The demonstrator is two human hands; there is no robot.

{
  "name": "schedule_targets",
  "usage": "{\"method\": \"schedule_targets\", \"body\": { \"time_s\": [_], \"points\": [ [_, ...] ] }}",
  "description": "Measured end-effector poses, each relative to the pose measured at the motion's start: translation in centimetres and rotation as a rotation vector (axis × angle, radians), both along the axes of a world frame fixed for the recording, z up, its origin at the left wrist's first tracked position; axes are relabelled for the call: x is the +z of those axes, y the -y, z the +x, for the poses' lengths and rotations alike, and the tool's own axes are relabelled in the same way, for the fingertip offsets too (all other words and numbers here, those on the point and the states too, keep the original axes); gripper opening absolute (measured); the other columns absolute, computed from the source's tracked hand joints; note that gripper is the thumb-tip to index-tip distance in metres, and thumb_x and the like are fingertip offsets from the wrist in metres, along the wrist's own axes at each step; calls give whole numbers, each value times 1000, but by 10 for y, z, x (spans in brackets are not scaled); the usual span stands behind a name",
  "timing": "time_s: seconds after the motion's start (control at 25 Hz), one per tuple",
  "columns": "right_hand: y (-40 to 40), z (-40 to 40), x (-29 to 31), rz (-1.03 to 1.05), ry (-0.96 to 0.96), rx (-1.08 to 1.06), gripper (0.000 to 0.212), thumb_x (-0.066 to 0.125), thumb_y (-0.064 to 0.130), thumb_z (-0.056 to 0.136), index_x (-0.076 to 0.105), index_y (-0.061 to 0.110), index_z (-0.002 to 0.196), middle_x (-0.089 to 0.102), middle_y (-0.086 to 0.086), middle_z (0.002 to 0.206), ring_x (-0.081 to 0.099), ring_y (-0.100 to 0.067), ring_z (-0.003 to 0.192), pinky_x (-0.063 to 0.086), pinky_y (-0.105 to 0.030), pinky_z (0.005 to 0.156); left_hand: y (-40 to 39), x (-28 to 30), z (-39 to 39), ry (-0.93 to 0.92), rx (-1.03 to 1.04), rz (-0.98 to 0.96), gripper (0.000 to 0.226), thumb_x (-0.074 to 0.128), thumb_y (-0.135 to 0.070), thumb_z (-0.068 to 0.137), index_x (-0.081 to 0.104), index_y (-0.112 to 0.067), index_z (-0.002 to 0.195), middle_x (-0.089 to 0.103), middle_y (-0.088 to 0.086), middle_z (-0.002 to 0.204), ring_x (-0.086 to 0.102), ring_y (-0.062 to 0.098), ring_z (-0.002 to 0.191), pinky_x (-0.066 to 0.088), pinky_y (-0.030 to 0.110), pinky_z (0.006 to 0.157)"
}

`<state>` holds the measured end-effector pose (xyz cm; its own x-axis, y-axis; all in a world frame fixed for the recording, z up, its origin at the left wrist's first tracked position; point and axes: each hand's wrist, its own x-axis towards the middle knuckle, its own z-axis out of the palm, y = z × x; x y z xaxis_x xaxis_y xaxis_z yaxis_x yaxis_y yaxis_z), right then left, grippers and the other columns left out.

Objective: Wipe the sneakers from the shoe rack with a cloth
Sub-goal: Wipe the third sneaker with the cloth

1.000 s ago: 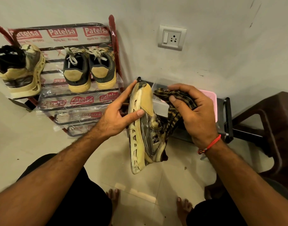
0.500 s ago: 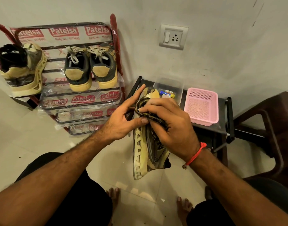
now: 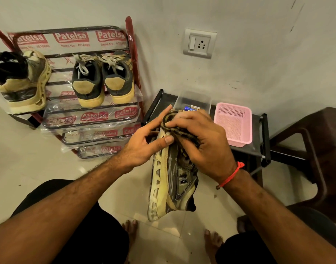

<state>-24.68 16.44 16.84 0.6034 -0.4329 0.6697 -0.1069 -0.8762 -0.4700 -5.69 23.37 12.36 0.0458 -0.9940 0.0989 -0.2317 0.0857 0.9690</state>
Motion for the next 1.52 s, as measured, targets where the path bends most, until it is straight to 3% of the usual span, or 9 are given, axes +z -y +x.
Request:
{"method": "schedule_targets", "body": {
  "time_s": [0.2,0.36,0.6,0.76,0.96,1.08,1.32,1.44,1.52],
  "points": [
    [-2,5,3,130,4,25,24,65,7,91,68,7,115,69,-5,114,63,-20,110,52,-42,94,0,3,-5,-148,53,31,87,70,-67,80,33,-44,155,47,-8,155,45,13,142,39,48,116],
    [-7,3,3,286,11,8,28,66,11,91,63,9,119,67,-2,116,63,-13,110,54,-34,95,2,6,-10,-304,150,70,83,71,-66,79,35,-49,152,54,-1,149,61,23,127,54,53,99],
    [-9,5,-2,52,-361,116,30,72,16,88,67,14,118,69,-4,115,61,-19,111,51,-37,99,8,6,3,-348,309,131,70,60,-65,83,43,-45,148,61,3,141,65,22,122,59,44,92],
    [-13,5,-9,-26,-602,312,32,73,18,87,67,14,118,68,-5,116,60,-21,111,54,-40,96,9,9,8,-313,392,201,64,54,-70,82,44,-55,142,66,-1,132,68,21,115,61,42,83],
    [-2,7,-9,-115,-247,70,33,57,26,90,68,7,115,66,-11,114,60,-29,105,53,-42,91,9,6,3,-239,287,247,60,51,-71,86,43,-54,143,69,8,122,69,26,106,61,50,85],
    [5,12,-4,-48,-139,-53,29,60,22,90,68,8,114,68,-8,113,60,-28,106,51,-42,94,10,6,-2,-251,237,242,58,53,-71,87,44,-57,142,65,4,133,64,25,120,57,53,95],
    [9,14,2,103,76,-191,25,65,4,88,69,6,112,69,-6,111,64,-19,105,52,-36,94,5,6,-4,-209,154,226,52,53,-61,91,44,-57,142,67,3,130,68,21,115,59,45,92],
    [4,13,2,96,-125,-45,25,67,6,87,68,11,112,69,-4,111,62,-16,104,51,-33,95,9,6,4,-254,282,230,52,51,-61,95,45,-48,145,74,4,100,71,27,94,61,40,74],
    [-4,13,-2,90,-325,98,25,68,10,88,68,13,113,68,-3,111,62,-16,104,52,-34,96,10,10,10,-262,358,241,57,54,-65,91,48,-45,145,74,1,100,71,25,92,60,38,72]
  ]
}}
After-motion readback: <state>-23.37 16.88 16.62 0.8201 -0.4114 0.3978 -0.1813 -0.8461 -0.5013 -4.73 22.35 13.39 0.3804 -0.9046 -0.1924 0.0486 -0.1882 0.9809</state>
